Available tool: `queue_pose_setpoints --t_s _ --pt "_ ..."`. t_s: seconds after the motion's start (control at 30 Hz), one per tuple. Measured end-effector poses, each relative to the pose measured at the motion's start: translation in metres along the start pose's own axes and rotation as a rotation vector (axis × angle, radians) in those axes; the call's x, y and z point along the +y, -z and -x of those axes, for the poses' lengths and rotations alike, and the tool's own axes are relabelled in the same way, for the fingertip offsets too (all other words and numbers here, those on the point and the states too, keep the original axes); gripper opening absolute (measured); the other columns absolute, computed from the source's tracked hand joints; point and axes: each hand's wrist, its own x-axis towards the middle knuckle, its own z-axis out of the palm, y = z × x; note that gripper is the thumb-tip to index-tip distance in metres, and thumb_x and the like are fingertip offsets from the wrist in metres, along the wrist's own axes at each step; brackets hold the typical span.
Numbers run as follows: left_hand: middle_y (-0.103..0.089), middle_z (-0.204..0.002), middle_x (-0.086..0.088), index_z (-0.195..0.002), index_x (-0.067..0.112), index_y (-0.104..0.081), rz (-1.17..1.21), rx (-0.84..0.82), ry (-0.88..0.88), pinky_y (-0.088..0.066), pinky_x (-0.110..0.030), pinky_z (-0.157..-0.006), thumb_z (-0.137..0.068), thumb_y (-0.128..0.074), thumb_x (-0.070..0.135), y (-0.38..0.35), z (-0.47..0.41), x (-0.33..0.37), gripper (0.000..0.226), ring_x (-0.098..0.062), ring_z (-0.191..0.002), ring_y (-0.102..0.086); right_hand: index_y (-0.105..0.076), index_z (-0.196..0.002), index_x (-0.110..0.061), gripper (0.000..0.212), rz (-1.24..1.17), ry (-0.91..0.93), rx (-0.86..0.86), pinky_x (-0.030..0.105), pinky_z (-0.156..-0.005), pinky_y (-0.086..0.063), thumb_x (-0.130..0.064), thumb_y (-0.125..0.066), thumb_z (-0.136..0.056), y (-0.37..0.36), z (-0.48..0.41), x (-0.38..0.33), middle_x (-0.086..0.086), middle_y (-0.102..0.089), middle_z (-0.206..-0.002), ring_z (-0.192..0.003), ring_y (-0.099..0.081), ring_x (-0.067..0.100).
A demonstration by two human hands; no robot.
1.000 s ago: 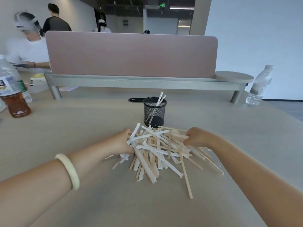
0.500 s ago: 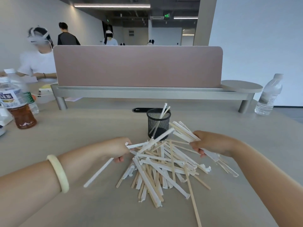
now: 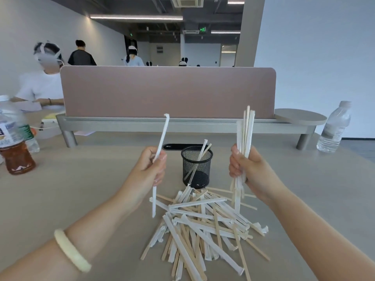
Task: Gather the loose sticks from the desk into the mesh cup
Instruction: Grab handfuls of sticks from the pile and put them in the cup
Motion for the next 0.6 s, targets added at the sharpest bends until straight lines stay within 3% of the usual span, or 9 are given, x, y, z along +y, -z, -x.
queue_pose_setpoints --t_s 0.13,0.37,0.5,0.6 --pt "-0.031 -0.048 0.009 -0.072 0.017 -0.04 0.042 0.088 -0.006 -0.035 -0.018 -0.044 -0.093 -0.046 0.02 -0.019 0.005 -0.02 0.022 -0.009 -0.043 -0.029 -0.041 -0.079 -0.016 0.02 -0.008 0.025 0.12 0.021 -0.047 -0.035 -0.023 -0.049 -0.095 -0.014 0.004 0.017 -0.008 -0.032 -0.052 -0.046 -0.028 0.009" --pt "-0.031 -0.045 0.007 -0.064 0.012 -0.032 0.146 0.092 -0.022 -0.022 -0.016 -0.037 -0.088 -0.046 0.033 -0.024 0.0 -0.021 0.035 -0.008 -0.037 -0.022 -0.035 -0.069 -0.017 0.034 -0.051 -0.036 0.22 0.024 -0.048 -0.031 -0.035 -0.05 -0.093 -0.022 0.008 0.033 -0.009 -0.032 -0.048 -0.045 -0.027 0.01" --pt "-0.034 -0.046 0.004 -0.063 0.011 -0.037 0.134 0.069 -0.008 -0.029 -0.02 -0.04 -0.079 -0.052 0.04 -0.024 0.001 -0.02 0.037 -0.011 -0.038 -0.028 -0.047 -0.066 -0.015 0.034 0.047 -0.052 0.197 0.031 -0.064 -0.041 -0.038 -0.058 -0.088 -0.024 0.01 0.03 -0.005 -0.046 -0.048 -0.053 -0.042 0.017" --pt "-0.04 -0.05 -0.002 -0.06 0.011 -0.042 0.083 0.076 0.043 -0.036 -0.023 -0.047 -0.085 -0.053 0.033 -0.023 0.004 -0.028 0.035 -0.015 -0.042 -0.037 -0.054 -0.056 -0.016 0.038 0.093 -0.144 0.2 0.035 -0.075 -0.042 -0.039 -0.059 -0.086 -0.024 0.012 0.033 0.002 -0.055 -0.056 -0.064 -0.051 0.019"
